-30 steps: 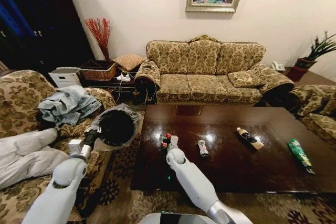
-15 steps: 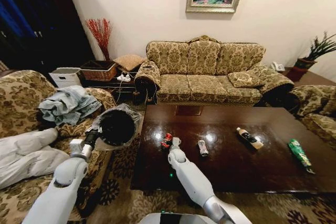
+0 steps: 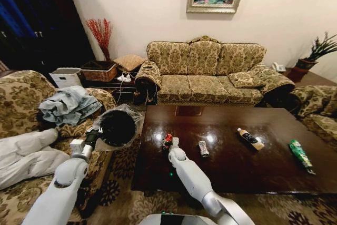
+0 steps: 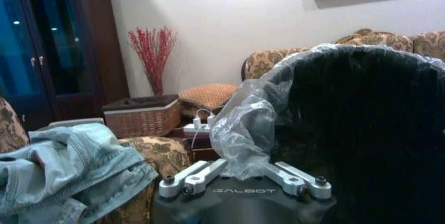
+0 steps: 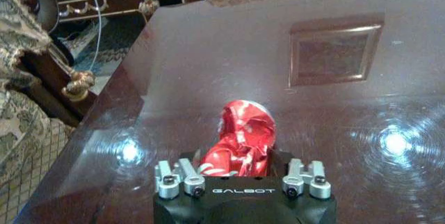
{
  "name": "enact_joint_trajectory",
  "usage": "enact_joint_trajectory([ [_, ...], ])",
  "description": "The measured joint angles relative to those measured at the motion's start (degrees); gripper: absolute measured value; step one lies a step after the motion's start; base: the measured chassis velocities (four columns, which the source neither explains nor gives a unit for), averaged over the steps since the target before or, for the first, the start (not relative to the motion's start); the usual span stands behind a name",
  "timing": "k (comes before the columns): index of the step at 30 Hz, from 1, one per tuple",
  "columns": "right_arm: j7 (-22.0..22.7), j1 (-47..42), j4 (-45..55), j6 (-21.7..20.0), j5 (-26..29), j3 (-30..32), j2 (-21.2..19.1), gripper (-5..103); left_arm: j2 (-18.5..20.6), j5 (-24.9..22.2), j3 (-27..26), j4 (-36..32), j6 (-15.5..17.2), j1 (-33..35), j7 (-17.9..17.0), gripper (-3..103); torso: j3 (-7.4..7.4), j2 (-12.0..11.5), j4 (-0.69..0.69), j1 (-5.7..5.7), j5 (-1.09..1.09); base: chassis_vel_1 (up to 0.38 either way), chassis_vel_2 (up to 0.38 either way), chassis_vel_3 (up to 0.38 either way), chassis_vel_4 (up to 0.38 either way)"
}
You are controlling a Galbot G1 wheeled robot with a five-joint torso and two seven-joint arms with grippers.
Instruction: Move to the front of the table and place the trash on the table into the trash bin.
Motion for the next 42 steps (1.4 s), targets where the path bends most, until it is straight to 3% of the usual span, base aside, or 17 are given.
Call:
enact_joint_trajectory([
  [4,-0.69,0.27,-0.4,-0.14,0.92,0.06,0.03,59,-0.29,0.23,0.17,0.25,-0.08,-0.16,0.0,1,-0.01,0.0,0.0,0.0,0.0,0.0,0.0,0.0,0.0],
  [7,-0.9,0.42,-0.52,-0.19,1.15,0.09,0.04,44,-0.36,0.29,0.4,0.58,-0.17,-0.4,0.0,1,-0.01,0.01,0.0,0.0,0.0,0.0,0.0,0.0,0.0],
  [9,-0.9,0.42,-0.47,-0.18,1.16,0.09,0.02,44,-0.41,0.29,0.45,0.6,-0.18,-0.46,0.0,1,-0.01,0.01,0.0,0.0,0.0,0.0,0.0,0.0,0.0],
  [13,-0.68,-0.08,1.59,-0.38,1.67,-0.46,-1.16,28,-0.41,0.29,0.58,0.83,-0.21,-0.76,-0.01,1,0.0,0.0,0.01,0.0,0.0,0.0,0.0,0.0,0.0],
  [20,-0.32,-1.43,5.63,-0.51,2.78,-0.52,-2.73,27,-0.38,0.26,0.89,0.91,-0.21,-1.16,-0.03,1,0.0,0.0,0.01,0.0,0.01,0.0,0.0,0.0,0.0],
  [27,-1.59,-7.76,20.33,0.98,0.81,3.27,-8.07,27,0.91,0.5,1.31,0.99,-0.05,-1.17,-0.23,1,0.0,0.0,0.02,0.0,0.01,0.0,0.0,0.0,0.0],
  [29,-4.51,-11.83,31.12,2.76,0.04,5.73,-12.76,27,4.11,1.0,2.19,1.12,0.95,-1.6,0.23,1,0.0,0.0,-0.01,0.0,0.01,0.0,0.0,0.0,0.0],
  [31,-5.3,-12.35,33.04,3.23,0.33,6.07,-13.63,27,4.76,1.13,2.32,1.13,1.2,-1.74,0.51,1,0.01,0.0,-0.01,0.0,0.0,0.0,0.0,0.0,0.0],
  [33,-14.72,-15.75,44.48,8.91,3.32,8.56,-19.41,27,9.3,3.29,2.57,1.12,3.25,-2.62,4.63,1,0.0,0.0,-0.03,-0.01,-0.02,0.0,0.0,0.0,0.0],
  [34,-14.72,-15.75,44.48,8.91,3.32,8.56,-19.41,27,9.3,3.29,2.57,1.12,3.25,-2.62,4.63,1,0.0,0.0,-0.03,-0.01,-0.02,0.0,0.0,0.0,0.0],
  [36,-22.83,-17.56,50.32,14.72,4.16,9.7,-22.4,27,12.96,4.82,2.49,0.51,4.62,-2.73,8.59,1,-0.01,0.01,-0.01,0.0,-0.01,0.0,0.0,0.0,0.0],
  [37,-27.79,-18.86,54.29,18.09,4.51,10.08,-24.18,27,16.1,5.28,1.86,-0.28,5.53,-2.37,12.32,1,-0.01,0.01,0.0,0.0,-0.01,0.0,0.0,0.0,0.0],
  [38,-27.79,-18.86,54.29,18.09,4.51,10.08,-24.18,27,16.1,5.28,1.86,-0.28,5.53,-2.37,12.32,1,-0.01,0.01,0.0,0.0,-0.01,0.0,0.0,0.0,0.0],
  [40,-32.24,-19.54,57.55,20.38,5.37,10.44,-24.98,27,19.46,4.8,1.43,-1.43,6.36,-1.63,15.99,1,-0.01,0.01,0.0,0.0,0.01,0.0,0.0,0.0,0.0],
  [42,-34.97,-19.52,59.32,21.13,6.81,10.38,-25.21,27,22.51,2.33,1.6,-2.48,7.67,-1.12,17.23,1,-0.01,0.01,0.01,-0.01,0.0,0.0,0.0,0.0,0.0],
])
